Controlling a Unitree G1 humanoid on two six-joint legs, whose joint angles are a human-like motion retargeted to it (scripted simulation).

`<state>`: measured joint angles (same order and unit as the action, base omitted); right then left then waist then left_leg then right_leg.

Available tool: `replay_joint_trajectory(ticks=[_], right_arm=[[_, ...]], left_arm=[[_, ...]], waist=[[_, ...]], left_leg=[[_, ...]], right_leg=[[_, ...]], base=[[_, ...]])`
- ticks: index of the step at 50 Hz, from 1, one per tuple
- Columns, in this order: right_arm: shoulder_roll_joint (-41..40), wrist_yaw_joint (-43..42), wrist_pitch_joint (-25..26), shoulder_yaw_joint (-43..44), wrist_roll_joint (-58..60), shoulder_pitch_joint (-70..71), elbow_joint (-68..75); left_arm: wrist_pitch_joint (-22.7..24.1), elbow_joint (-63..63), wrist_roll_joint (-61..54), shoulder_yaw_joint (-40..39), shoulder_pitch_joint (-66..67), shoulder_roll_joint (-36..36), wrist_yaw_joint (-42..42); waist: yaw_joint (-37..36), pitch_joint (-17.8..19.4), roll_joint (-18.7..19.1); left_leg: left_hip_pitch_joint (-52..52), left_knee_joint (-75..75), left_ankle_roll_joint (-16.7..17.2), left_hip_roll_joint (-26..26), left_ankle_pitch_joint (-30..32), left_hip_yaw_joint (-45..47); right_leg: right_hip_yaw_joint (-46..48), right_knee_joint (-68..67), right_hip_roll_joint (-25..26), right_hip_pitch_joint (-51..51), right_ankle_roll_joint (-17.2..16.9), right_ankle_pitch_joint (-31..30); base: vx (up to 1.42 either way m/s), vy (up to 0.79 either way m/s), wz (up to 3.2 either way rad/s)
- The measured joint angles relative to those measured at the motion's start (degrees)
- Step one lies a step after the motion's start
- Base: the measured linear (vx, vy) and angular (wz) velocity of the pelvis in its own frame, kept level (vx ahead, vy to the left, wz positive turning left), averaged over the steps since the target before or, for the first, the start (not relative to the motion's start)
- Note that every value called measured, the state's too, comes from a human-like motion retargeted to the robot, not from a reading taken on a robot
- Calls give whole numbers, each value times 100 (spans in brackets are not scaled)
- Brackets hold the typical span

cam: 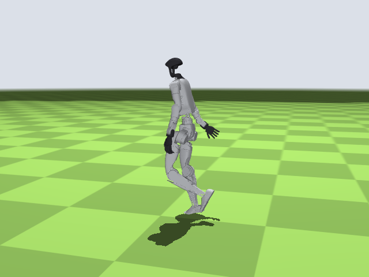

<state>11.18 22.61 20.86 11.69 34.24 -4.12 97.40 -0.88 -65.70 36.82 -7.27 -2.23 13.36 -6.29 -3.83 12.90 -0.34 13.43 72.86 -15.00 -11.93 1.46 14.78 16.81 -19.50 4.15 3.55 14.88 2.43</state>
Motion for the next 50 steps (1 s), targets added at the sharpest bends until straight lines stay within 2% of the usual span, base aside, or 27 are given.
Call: replay_joint_trajectory(ticks=[2,5,7,8,10,12,13,15,17,18,19,20,23,25,26,29,33,35,38,40,41,42,43,45,47,48,50], right_arm=[[23,-169,95,5,-73,119,-107],[-27,-566,-22,-36,-315,294,-425],[-112,-765,-241,-126,-479,363,-720],[-129,-802,-352,-155,-523,389,-893],[-165,-766,-531,-265,-530,466,-1280],[-166,-674,-630,-392,-476,571,-1706],[-145,-640,-651,-473,-460,625,-1919],[-62,-641,-617,-708,-531,662,-2438],[-18,-809,-568,-955,-715,528,-3102],[-75,-948,-623,-982,-740,455,-3381],[-182,-1113,-761,-999,-757,402,-3580],[-314,-1291,-940,-1012,-771,358,-3738],[-519,-1745,-1014,-980,-921,214,-3880],[-542,-1864,-1075,-1043,-809,138,-3831],[-518,-1962,-1150,-1020,-641,118,-3737],[-442,-2394,-1229,-840,-292,59,-3272],[-288,-2443,-1224,-600,-606,-33,-2508],[-242,-2196,-1252,-450,-980,-76,-2161],[-217,-1690,-1243,-221,-1553,-135,-1698],[-174,-1451,-1152,-80,-1795,-148,-1379],[-146,-1392,-1065,-5,-1810,-147,-1223],[-114,-1352,-959,65,-1800,-116,-1065],[-75,-1348,-815,126,-1741,-27,-901],[-56,-1458,-558,331,-1693,45,-679],[-55,-1519,-525,366,-1825,63,-591],[-77,-1447,-602,326,-1881,86,-594],[-112,-1281,-733,244,-1845,142,-658]], left_arm=[[27,-141,296,-35,195,-71,46],[68,-556,775,11,512,-166,135],[31,-991,1038,49,680,-247,206],[35,-1169,1138,102,754,-282,160],[8,-1443,1316,121,888,-266,-75],[-177,-1505,1390,9,1003,-271,-470],[-277,-1499,1357,-88,1056,-297,-687],[-407,-1487,1097,-357,1103,-410,-1014],[-490,-1482,679,-676,1075,-552,-1101],[-557,-1474,466,-823,1029,-618,-1074],[-612,-1486,252,-945,945,-633,-1004],[-660,-1506,36,-1054,842,-623,-912],[-787,-1413,-406,-877,525,-626,-414],[-701,-1311,-496,-700,350,-550,-273],[-632,-1243,-440,-604,256,-507,-259],[-474,-958,-156,-195,-13,-389,-243],[-183,-449,113,462,-381,-136,-273],[-3,-152,169,718,-530,31,-296],[204,222,171,931,-627,252,-236],[256,288,143,984,-606,310,-141],[220,222,162,947,-560,284,-82],[163,117,213,859,-528,231,-20],[67,-68,329,672,-522,124,49],[-143,-487,532,402,-430,-105,179],[-306,-921,615,348,-376,-248,152],[-353,-1098,693,334,-393,-243,-2],[-388,-1313,827,449,-376,-182,-309]], waist=[[-70,-94,152],[-156,-247,289],[-147,-411,251],[-99,-515,236],[-186,-602,312],[-231,-581,531],[-199,-571,637],[-88,-574,812],[-59,-607,691],[-40,-623,627],[-70,-598,641],[-125,-551,694],[-175,-477,721],[-74,-523,703],[22,-551,633],[333,-610,389],[689,-523,40],[749,-440,-133],[795,-353,-277],[647,-391,-309],[576,-448,-307],[575,-470,-306],[714,-423,-306],[860,-179,-282],[701,-13,-203],[699,30,-93],[677,64,0]], left_leg=[[244,251,0,-281,-401,134],[527,-530,0,-381,-672,516],[523,-1965,7,37,-542,952],[541,-2925,29,443,-291,1086],[382,-4612,833,761,91,974],[230,-5599,1631,742,598,527],[192,-5847,1881,679,939,258],[155,-5924,1657,594,1623,56],[87,-5418,585,750,731,538],[120,-5011,169,785,323,650],[158,-4588,18,757,61,461],[198,-4156,0,696,-126,121],[-65,-3728,0,498,-178,144],[-271,-3768,0,436,-131,185],[-414,-3939,0,509,-74,189],[-923,-4602,0,853,159,68],[-1747,-5408,0,1386,339,-108],[-2234,-5778,0,1639,366,-172],[-3029,-6294,0,1815,382,-188],[-3425,-6401,0,1842,358,-28],[-3515,-6252,0,1831,406,18],[-3554,-6013,0,1798,528,35],[-3493,-5594,0,1720,796,-5],[-3281,-4187,0,1285,1485,135],[-2563,-2421,0,1095,1781,-82],[-2109,-1600,0,964,1698,-259],[-1427,-275,0,442,671,-236]], right_leg=[[-31,60,144,-114,-2,-90],[-57,191,248,-256,-93,-406],[111,259,-68,-345,-465,-561],[262,230,-306,-317,-688,-614],[328,13,-306,-385,-899,-516],[406,-174,-80,-615,-1051,-427],[521,-250,-1,-766,-1143,-383],[770,-552,17,-1020,-1407,-257],[652,-1109,-175,-1026,-1630,-365],[759,-1409,-332,-1049,-1675,-517],[940,-1799,-471,-1094,-1604,-724],[1157,-2234,-600,-1151,-1475,-957],[1190,-3759,-990,-732,-1113,-1357],[1340,-4217,-1151,-408,-1031,-643],[1354,-4145,-1194,-184,-1063,-521],[1089,-3324,-926,563,-1232,-424],[890,-1075,-809,1031,-1421,10],[794,51,-726,1149,-1269,467],[504,898,-449,1389,-1144,655],[1097,900,-371,1333,-510,527],[1515,740,-357,1179,-202,486],[1448,486,-306,1151,2,472],[411,44,-185,1375,-3,512],[-401,-343,52,1095,-34,839],[57,128,-36,262,-16,1018],[168,329,86,25,-16,1016],[-116,555,321,-228,-32,971]], base=[[54,17,-18],[40,33,4],[32,60,68],[52,57,85],[69,24,29],[73,7,11],[77,11,40],[83,14,50],[86,11,25],[91,3,-5],[86,-7,-38],[80,-13,-47],[89,-10,-11],[80,-18,3],[76,-25,18],[61,-23,60],[71,-22,51],[68,-25,3],[84,-28,-17],[98,-34,-85],[110,-40,-98],[110,-48,-59],[100,-57,-30],[106,-68,-38],[106,-48,-80],[74,-32,-34],[67,-20,-10]])
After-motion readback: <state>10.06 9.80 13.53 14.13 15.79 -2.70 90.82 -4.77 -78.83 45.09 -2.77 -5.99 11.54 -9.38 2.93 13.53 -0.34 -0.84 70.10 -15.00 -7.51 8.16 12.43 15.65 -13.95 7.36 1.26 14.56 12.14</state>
